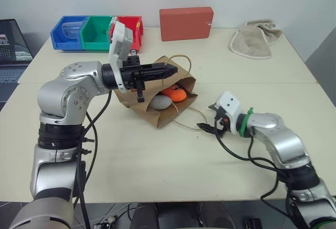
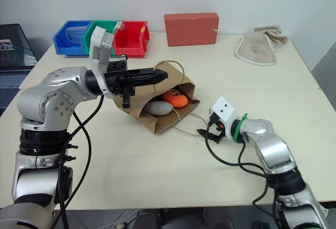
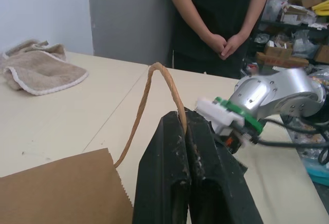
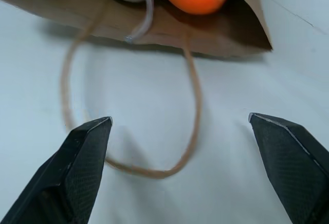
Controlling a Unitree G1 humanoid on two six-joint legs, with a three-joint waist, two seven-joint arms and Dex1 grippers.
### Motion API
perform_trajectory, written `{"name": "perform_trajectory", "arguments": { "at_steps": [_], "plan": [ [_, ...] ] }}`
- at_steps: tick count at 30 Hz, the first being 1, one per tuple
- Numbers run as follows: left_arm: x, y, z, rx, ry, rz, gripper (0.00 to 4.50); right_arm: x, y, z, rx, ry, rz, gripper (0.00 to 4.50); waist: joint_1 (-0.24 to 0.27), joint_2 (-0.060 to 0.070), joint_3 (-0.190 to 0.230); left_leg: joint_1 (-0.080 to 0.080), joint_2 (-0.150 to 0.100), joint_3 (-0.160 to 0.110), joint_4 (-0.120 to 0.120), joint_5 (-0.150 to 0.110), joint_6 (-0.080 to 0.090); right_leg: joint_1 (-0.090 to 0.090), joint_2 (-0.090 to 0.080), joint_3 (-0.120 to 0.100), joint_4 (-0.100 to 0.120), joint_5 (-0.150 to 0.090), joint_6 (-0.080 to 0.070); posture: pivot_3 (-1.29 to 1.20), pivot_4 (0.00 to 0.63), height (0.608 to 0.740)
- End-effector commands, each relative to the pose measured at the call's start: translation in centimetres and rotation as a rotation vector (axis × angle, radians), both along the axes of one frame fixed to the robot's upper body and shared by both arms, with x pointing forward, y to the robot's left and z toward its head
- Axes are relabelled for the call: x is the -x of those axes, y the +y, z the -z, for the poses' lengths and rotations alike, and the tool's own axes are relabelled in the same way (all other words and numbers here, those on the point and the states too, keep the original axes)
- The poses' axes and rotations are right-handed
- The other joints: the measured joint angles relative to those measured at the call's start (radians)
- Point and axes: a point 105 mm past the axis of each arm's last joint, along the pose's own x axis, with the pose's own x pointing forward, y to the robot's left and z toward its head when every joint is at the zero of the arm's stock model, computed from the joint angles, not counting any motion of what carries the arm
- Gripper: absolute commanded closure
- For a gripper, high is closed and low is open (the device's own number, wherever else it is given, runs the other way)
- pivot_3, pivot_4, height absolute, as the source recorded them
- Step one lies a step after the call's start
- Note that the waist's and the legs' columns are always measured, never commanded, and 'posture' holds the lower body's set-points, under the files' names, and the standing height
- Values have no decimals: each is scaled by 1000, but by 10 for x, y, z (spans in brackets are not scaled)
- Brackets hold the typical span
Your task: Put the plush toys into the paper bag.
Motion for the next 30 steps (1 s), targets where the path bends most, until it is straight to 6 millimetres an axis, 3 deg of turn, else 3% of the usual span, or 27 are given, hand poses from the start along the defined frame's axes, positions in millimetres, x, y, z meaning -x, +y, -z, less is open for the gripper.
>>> {"name": "perform_trajectory", "arguments": {
  "at_steps": [1, 8, 12, 13, 18, 24, 30],
  "plan": [
    [6, 0, -12, 6, -66, 1, 4500, -14, 7, -2, 0, -41, 17, 415, -2, 0, 0, 0, 0, 0, 0, 0, 0, 0, 0, 0, 0, 0, 0, 0, 150, 740],
    [6, 5, -9, -13, -68, -18, 4500, -11, 18, 1, 1, -17, -44, 2840, -5, 0, 0, -1, 0, -1, -1, 0, 0, -1, 0, -1, 0, 0, 0, 0, 150, 740],
    [7, 9, -11, -16, -69, -25, 4500, -6, 18, -10, -31, -22, -60, 4305, -6, 0, 0, -1, 0, -1, 0, 0, 0, -1, 0, -1, 0, 0, 0, 0, 150, 740],
    [8, 10, -13, -14, -71, -25, 4500, -2, 18, -15, -48, -26, -80, 4469, -6, 0, 0, -1, 0, -1, 0, 0, 0, -1, 0, -1, 0, 0, 0, 0, 150, 740],
    [12, 13, -30, 15, -79, -14, 4500, 19, -2, -40, -48, -19, -172, 4469, 1, 0, 0, -2, 0, -1, -1, 0, 0, -1, 0, -1, 0, 0, 0, 0, 150, 740],
    [14, 11, -41, 71, -48, 12, 4500, 55, -41, -89, -15, 29, -298, 4469, 16, 1, 0, -2, 0, -1, -1, 0, 0, 0, 0, -1, -1, 0, 0, 0, 150, 740],
    [10, 7, -40, 96, -42, 4, 4500, 53, -55, -124, -52, 53, -274, 4469, 13, 1, 0, 0, 0, 1, 0, 0, 0, 0, 0, 0, -1, 0, 0, 0, 150, 740]
  ]
}}
